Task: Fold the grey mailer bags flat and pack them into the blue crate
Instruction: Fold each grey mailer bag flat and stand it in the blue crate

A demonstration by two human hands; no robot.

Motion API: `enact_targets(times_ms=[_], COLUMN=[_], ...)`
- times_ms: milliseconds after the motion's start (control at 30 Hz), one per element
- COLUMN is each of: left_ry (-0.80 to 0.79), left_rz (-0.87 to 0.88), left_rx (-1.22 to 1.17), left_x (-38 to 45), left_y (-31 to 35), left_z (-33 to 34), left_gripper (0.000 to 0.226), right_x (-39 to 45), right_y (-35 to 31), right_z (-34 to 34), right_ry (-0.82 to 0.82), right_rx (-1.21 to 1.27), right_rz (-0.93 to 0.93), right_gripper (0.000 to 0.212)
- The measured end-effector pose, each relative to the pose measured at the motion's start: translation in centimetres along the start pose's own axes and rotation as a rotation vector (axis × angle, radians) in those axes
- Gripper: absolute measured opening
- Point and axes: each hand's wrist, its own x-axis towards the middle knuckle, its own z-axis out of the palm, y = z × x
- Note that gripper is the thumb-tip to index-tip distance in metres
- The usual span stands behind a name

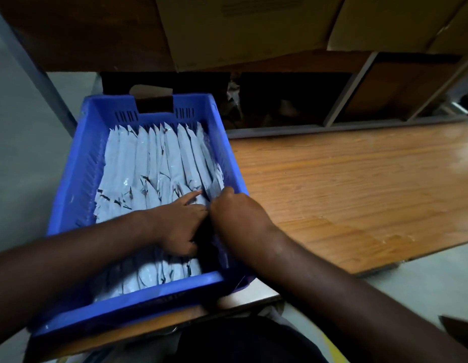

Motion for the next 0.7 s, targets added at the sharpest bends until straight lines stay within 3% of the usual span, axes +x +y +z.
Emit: enact_targets(times_ms=[233,333,433,567,700], left_ry=[-0.151,-0.123,-0.072,0.010,-0.021], left_rz=[0.049,0.043,-0.018,-0.025,-0.017], left_rx=[-0.016,-0.103,-0.030,-0.015,0.004], left_x=[-1.2,-2.0,-2.7,-2.7,-0.9], left_y=[-1.4,-1.9,-2.8,-3.0,-2.5], left_z=[0.1,0.1,0.0,-0.1,-0.6], left_gripper=[0.059,0.066,0.077,0.080,0.080], right_x=[0.9,2.1,2.5,1.9,2.5], right_y=[-1.2,-1.0,-1.3,-1.6,-1.1], right_z=[2.5,3.9,5.1,4.3,4.1], right_ry=[-0.126,-0.221,-0.289,-0.166,-0.218], right_rx=[-0.190,-0.188,-0.175,-0.165,-0.181], right_rz=[-0.160,-0.191,-0.202,-0.158,-0.147], right_gripper=[0.033,0.033,0.032,0.035,0.039])
